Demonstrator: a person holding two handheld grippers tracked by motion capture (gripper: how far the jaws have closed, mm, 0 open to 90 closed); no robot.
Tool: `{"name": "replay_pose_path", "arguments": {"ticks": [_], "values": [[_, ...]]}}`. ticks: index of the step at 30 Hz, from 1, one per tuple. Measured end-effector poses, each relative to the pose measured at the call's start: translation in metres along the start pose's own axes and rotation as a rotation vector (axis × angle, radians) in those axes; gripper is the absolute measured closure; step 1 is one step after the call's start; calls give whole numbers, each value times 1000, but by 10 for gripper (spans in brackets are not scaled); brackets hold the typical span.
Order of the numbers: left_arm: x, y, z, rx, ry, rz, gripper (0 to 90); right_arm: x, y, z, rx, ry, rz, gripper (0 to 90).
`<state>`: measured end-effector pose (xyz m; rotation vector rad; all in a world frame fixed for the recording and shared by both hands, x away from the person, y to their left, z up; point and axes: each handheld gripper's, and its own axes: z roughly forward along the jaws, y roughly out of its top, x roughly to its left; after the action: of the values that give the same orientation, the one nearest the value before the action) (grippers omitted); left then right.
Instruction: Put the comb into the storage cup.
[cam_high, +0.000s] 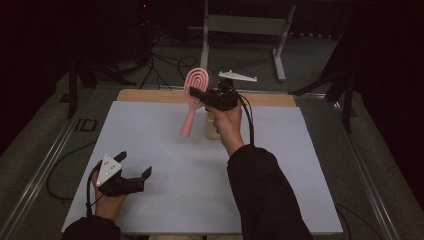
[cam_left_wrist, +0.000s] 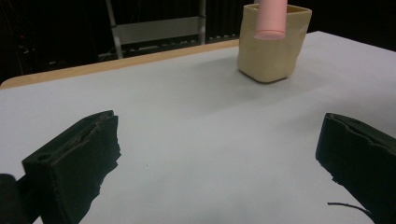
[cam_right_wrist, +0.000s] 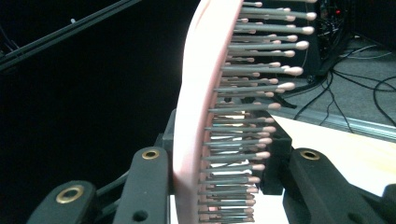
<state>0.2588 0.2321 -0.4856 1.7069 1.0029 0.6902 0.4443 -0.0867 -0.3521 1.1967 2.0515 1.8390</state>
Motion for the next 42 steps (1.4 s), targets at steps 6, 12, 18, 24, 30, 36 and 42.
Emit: {"name": "replay_pose_path", "arguments": {"ticks": [6, 12, 18, 24, 30, 36, 42], "values": [[0, 0, 0, 0, 0, 1, 2, -3, 4, -2, -10, -15, -12, 633], [0, 0, 0, -2, -2, -2, 2, -6, 9, -4, -26, -33, -21, 634], [0, 0, 0, -2, -1, -4, 2, -8, 12, -5, -33, -54, -21, 634], [0, 0, 0, -3, -2, -4, 2, -10, 16, -5, -41, -69, -19, 634], [0, 0, 0, -3, -3, -4, 2, -12, 18, -6, -47, -86, -16, 634], [0, 0, 0, -4, -3, -4, 2, -17, 20, -9, -55, -104, -10, 634], [-1, 0, 0, -4, -5, -2, 2, -21, 22, -11, -59, -126, -10, 634]]}}
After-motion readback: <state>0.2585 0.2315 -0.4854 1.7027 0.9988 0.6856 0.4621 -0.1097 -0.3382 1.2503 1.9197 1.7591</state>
